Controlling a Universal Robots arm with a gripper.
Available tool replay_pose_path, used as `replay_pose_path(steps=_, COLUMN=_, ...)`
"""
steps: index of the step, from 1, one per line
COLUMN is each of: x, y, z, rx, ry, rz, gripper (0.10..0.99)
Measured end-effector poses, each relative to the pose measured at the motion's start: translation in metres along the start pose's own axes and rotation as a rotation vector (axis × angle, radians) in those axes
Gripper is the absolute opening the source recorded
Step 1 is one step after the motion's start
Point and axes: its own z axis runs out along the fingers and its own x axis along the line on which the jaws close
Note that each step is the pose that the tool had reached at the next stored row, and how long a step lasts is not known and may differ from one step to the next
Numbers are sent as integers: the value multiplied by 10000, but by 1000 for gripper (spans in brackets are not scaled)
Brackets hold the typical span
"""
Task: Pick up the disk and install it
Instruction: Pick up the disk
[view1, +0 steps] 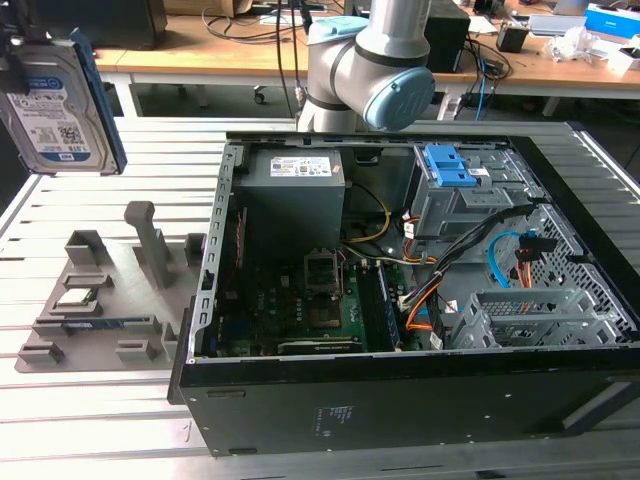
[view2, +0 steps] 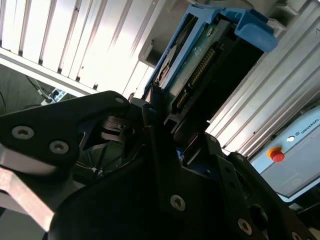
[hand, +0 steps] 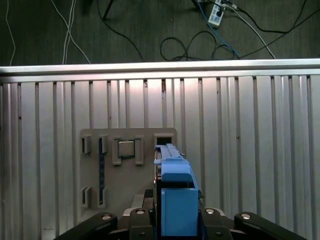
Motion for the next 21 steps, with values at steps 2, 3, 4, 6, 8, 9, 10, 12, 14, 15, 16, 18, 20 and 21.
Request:
replay_pose_path(steps=2, x=1, y=1, z=-36, rx=0, ry=0, rz=0, gripper=365)
replay_pose_path(steps=3, x=1, y=2, z=-48, rx=1, ry=0, rz=0, gripper=365)
replay_pose_path(steps=4, x=1, y=3, z=-73, rx=1, ry=0, rz=1, gripper=365)
replay_pose_path(steps=6, x=3, y=5, z=-122, rx=0, ry=0, rz=0, gripper=365)
replay_pose_path(steps=8, x=4, y=7, z=-173, rx=1, ry=0, rz=0, gripper=365)
replay_pose_path(steps=9, x=4, y=7, z=-190, rx=0, ry=0, rz=0, gripper=365)
replay_pose_path(steps=10, x=4, y=8, z=-211, rx=0, ry=0, rz=0, gripper=365)
replay_pose_path(steps=12, x=6, y=10, z=-273, rx=-1, ry=0, rz=1, gripper=365)
replay_pose_path(steps=14, x=7, y=12, z=-313, rx=0, ry=0, rz=0, gripper=365)
replay_pose_path(steps=15, x=7, y=13, z=-333, rx=0, ry=0, rz=0, gripper=365)
replay_pose_path(steps=16, x=7, y=13, z=-351, rx=-1, ry=0, rz=1, gripper=365)
replay_pose_path(steps=18, x=8, y=15, z=-396, rx=-1, ry=0, rz=0, gripper=365)
replay_pose_path(steps=20, x=9, y=16, z=-430, rx=-1, ry=0, rz=0, gripper=365)
replay_pose_path(steps=21, x=9, y=17, z=-446, rx=-1, ry=0, rz=0, gripper=365)
